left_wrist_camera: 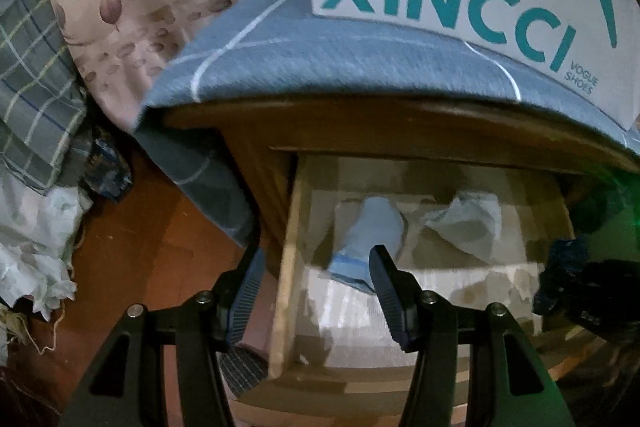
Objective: Take underwear out of drawer
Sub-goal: 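Bring the open left tool back over the drawer, then carry the dark blue lace cloth with the right tool into the box, open it, then move the open right tool back down into the drawer, then close the right tool on the white sock in the drawer, then hold the white sock with the right tool while the left tool reaches into the drawer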
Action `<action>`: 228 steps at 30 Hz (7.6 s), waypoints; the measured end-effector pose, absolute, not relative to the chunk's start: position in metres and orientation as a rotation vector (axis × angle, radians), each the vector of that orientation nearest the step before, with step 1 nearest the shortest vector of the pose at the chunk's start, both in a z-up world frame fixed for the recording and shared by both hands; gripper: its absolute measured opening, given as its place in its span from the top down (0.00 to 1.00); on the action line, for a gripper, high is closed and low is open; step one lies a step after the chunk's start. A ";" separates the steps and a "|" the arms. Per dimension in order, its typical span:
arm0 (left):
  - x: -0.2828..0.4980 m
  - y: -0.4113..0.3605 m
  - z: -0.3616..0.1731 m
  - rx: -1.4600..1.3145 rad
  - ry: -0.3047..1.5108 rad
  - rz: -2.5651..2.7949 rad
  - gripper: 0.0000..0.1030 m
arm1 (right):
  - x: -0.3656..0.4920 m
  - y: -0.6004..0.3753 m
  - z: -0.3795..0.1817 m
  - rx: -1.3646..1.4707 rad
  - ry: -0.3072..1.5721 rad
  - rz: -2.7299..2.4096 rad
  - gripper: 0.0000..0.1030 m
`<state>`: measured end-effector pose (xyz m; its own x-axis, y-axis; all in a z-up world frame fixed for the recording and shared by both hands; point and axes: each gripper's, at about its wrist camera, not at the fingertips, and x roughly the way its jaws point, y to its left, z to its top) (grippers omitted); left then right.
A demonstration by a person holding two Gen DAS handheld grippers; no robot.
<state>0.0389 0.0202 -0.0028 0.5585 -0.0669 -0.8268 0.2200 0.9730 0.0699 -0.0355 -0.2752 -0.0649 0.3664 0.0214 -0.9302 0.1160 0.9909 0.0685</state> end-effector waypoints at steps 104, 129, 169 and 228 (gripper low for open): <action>0.046 0.057 0.004 0.035 1.012 -0.158 0.46 | -0.071 -0.168 0.093 -0.272 0.983 0.119 0.41; 0.055 0.091 0.006 -0.117 1.046 -0.110 0.46 | 0.013 -0.132 -0.100 -0.703 1.229 0.125 0.46; 0.058 0.085 -0.005 -0.111 1.111 -0.147 0.46 | 0.014 -0.137 -0.127 -0.681 1.397 0.270 0.63; 0.051 0.035 -0.034 0.148 1.156 -0.223 0.46 | -0.059 -0.234 -0.057 0.115 1.358 -0.040 0.68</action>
